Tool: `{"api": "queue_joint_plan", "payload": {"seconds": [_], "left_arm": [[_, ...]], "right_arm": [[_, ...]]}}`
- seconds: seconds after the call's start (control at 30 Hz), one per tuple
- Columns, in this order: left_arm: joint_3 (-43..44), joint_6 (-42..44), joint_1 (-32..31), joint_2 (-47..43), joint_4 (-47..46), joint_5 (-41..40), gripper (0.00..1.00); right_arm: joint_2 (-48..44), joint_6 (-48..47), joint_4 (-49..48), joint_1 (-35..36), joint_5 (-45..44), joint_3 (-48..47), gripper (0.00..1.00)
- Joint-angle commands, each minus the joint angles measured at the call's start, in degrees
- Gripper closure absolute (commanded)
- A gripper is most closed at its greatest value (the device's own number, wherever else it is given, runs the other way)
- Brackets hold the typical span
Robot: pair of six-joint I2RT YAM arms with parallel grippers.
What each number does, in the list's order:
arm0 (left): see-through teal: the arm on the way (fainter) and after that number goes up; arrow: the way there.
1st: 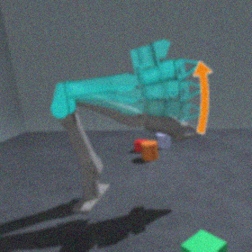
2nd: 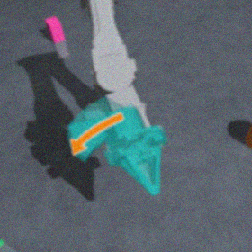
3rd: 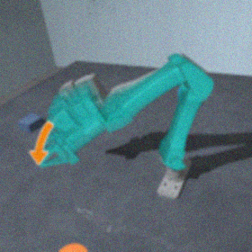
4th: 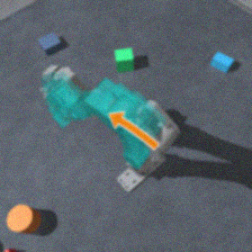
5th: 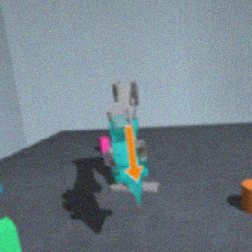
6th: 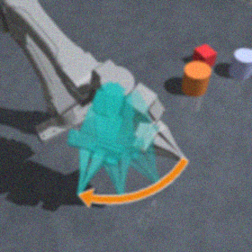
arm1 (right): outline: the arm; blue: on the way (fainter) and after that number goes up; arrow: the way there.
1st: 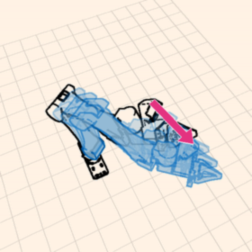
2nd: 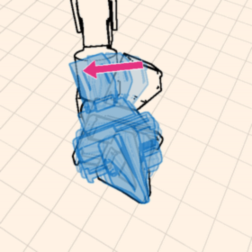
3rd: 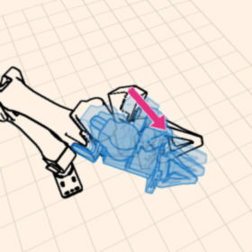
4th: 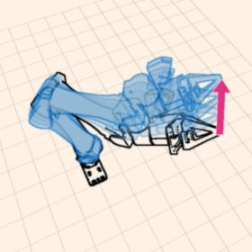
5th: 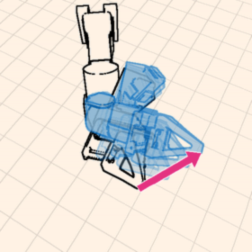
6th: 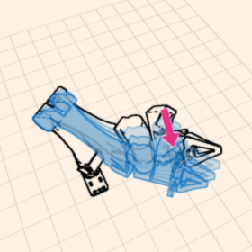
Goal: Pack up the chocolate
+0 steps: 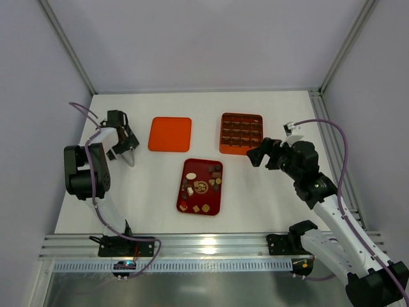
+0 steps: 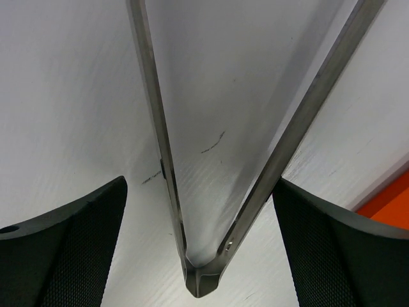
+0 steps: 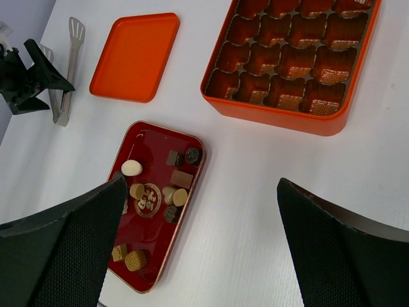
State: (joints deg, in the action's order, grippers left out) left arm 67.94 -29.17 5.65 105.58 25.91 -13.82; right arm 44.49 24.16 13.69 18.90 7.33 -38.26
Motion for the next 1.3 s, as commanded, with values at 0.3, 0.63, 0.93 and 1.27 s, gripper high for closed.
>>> {"api": "queue_joint_plan", "payload": {"seconds": [0.3,0.63,0.93,1.27], "left_arm": [[4.2,1.0,0.5,4.2,-1.5,1.1,0.22],[5.3,0.3,0.5,0.6,1.2,1.3,0.5],[7.2,-0.7,0.2,-7.6,8.5,0.7,0.55],[6.8,0.3,-0.7,-18.4,14.8,0.1,0.55]], "right_arm": [[-1.2,0.9,-2.4,-0.2,1.8,0.0,0.0],[-1.2,1.6,-3.1,-0.2,2.3,0.4,0.0],[-0.8,1.7,-4.0,-0.2,2.5,0.9,0.0],[0.9,1.8,-5.3,-0.2,3.0,1.1,0.0]]}}
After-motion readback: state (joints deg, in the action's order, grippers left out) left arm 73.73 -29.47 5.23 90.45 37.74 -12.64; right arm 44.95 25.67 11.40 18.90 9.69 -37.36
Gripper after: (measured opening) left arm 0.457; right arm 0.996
